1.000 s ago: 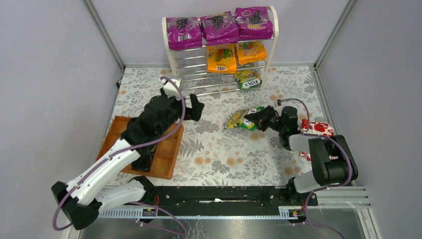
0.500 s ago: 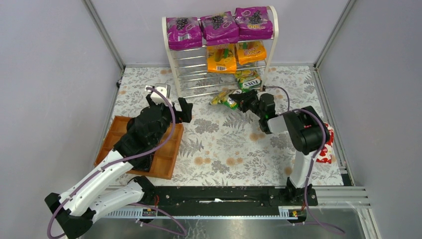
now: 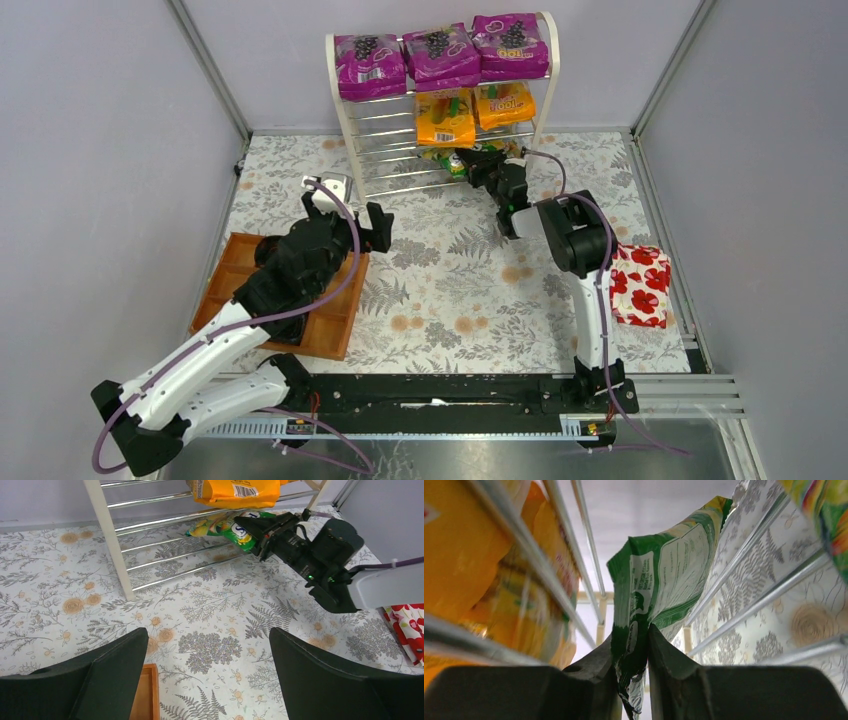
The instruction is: Place and organize the candy bags onto the shelf
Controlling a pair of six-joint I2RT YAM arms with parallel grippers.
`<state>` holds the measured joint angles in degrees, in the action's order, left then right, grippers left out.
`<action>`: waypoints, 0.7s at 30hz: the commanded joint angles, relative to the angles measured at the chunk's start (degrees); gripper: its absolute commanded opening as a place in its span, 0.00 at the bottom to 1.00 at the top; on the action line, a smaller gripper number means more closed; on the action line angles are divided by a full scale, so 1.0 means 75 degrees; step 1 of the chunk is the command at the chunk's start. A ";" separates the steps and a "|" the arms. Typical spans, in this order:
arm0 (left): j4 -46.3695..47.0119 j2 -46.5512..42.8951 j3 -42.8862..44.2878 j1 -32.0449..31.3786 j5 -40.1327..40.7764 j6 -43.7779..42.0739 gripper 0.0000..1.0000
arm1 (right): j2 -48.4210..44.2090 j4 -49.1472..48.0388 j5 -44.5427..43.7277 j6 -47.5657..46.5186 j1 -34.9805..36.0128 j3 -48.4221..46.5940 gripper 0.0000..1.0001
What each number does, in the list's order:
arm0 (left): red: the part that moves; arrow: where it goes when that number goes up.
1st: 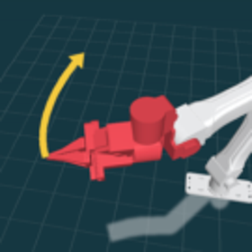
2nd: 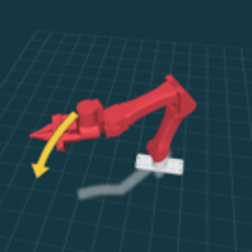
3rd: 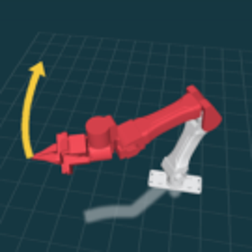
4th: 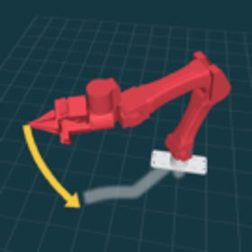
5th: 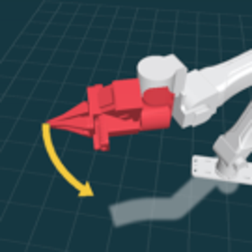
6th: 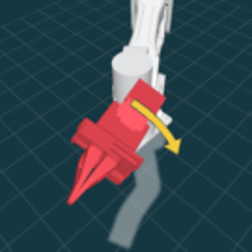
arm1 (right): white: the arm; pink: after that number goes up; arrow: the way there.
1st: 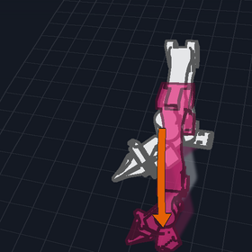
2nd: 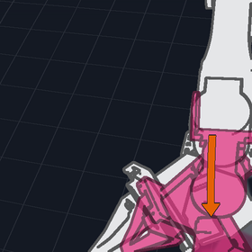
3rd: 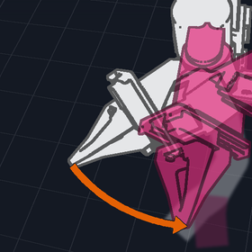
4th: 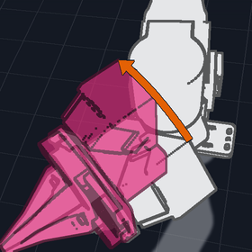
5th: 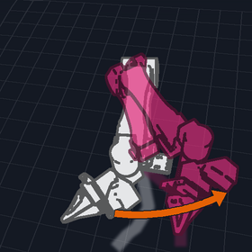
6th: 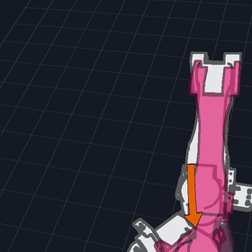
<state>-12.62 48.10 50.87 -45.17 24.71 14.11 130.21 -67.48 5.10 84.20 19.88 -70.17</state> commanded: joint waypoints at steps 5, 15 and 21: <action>0.0447 0.0155 -0.0043 -0.0099 0.0127 -0.0127 0.96 | 0.0583 0.0397 -0.1106 -0.0300 0.0056 -0.1593 0.14; 0.0384 0.0273 -0.0009 -0.0114 0.0192 -0.0182 0.96 | 0.0960 0.0755 -0.1653 -0.0453 0.0056 -0.1804 0.14; 0.0391 0.0273 -0.0005 -0.0118 0.0116 -0.0154 0.96 | 0.0866 0.0843 -0.2031 -0.0471 0.0104 -0.1472 0.14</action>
<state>-12.16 50.70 50.85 -45.82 24.95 13.47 137.82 -59.00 -5.13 81.25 20.10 -81.38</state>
